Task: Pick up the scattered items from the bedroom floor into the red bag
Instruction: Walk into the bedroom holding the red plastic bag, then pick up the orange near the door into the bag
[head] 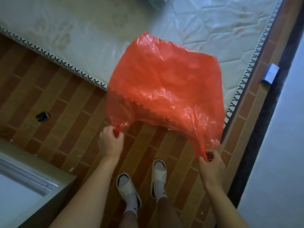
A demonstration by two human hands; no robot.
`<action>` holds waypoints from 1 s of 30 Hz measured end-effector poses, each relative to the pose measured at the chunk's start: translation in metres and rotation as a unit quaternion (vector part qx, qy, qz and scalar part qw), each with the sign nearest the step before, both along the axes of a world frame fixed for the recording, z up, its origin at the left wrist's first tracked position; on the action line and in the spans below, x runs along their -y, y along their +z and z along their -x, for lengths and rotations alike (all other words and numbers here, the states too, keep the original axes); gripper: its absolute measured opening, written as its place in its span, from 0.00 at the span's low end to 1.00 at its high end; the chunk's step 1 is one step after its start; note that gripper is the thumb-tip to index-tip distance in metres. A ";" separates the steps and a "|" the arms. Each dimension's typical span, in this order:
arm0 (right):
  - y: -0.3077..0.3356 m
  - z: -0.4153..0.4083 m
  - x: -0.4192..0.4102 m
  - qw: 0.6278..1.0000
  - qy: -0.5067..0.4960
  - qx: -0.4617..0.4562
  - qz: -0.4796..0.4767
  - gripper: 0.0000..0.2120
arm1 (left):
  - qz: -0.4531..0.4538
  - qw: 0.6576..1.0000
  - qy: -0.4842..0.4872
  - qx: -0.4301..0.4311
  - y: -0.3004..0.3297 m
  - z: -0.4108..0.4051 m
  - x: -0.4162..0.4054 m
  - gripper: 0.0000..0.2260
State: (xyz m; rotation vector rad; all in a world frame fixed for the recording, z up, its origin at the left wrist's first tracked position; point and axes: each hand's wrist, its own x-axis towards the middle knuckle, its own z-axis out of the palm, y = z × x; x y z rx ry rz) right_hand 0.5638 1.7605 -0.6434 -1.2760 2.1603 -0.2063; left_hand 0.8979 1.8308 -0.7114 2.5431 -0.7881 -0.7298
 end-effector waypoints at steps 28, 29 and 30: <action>0.390 -0.212 0.031 0.943 0.244 0.123 0.188 0.08 | 0.273 0.960 0.031 0.055 0.450 -0.073 -0.081 0.05; 0.401 -0.222 0.025 0.941 0.257 0.124 0.185 0.08 | 0.281 0.957 0.029 0.063 0.459 -0.077 -0.088 0.02; 0.412 -0.232 0.019 0.937 0.271 0.125 0.183 0.08 | 0.287 0.954 0.030 0.078 0.469 -0.081 -0.094 0.03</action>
